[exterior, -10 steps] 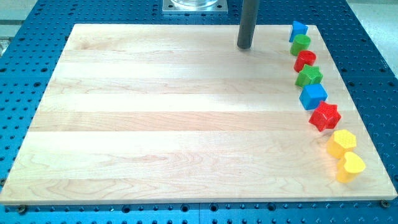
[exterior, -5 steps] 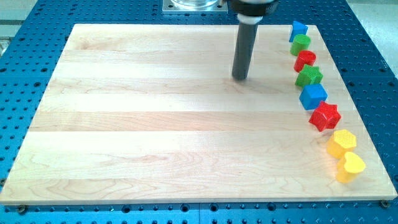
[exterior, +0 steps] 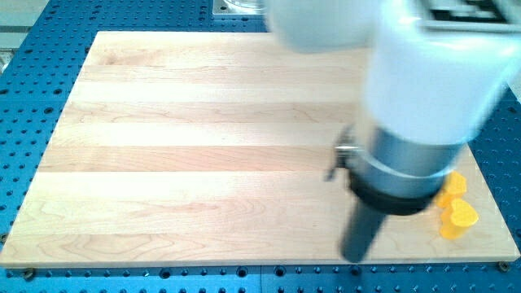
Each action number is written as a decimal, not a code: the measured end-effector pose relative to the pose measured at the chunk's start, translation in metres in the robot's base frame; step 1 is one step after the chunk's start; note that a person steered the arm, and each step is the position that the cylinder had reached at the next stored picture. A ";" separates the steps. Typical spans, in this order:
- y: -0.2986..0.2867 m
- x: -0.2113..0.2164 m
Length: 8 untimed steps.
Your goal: Move the blue triangle diagonally top left to the green circle
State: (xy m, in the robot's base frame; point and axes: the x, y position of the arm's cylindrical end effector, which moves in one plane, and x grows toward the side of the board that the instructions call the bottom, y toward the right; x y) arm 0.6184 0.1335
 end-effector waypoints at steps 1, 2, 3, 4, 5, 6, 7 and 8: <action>0.030 -0.001; 0.052 -0.001; 0.077 -0.001; 0.101 -0.001; 0.141 -0.001; 0.157 -0.030; 0.180 -0.082; 0.179 -0.148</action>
State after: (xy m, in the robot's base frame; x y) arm 0.4703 0.3129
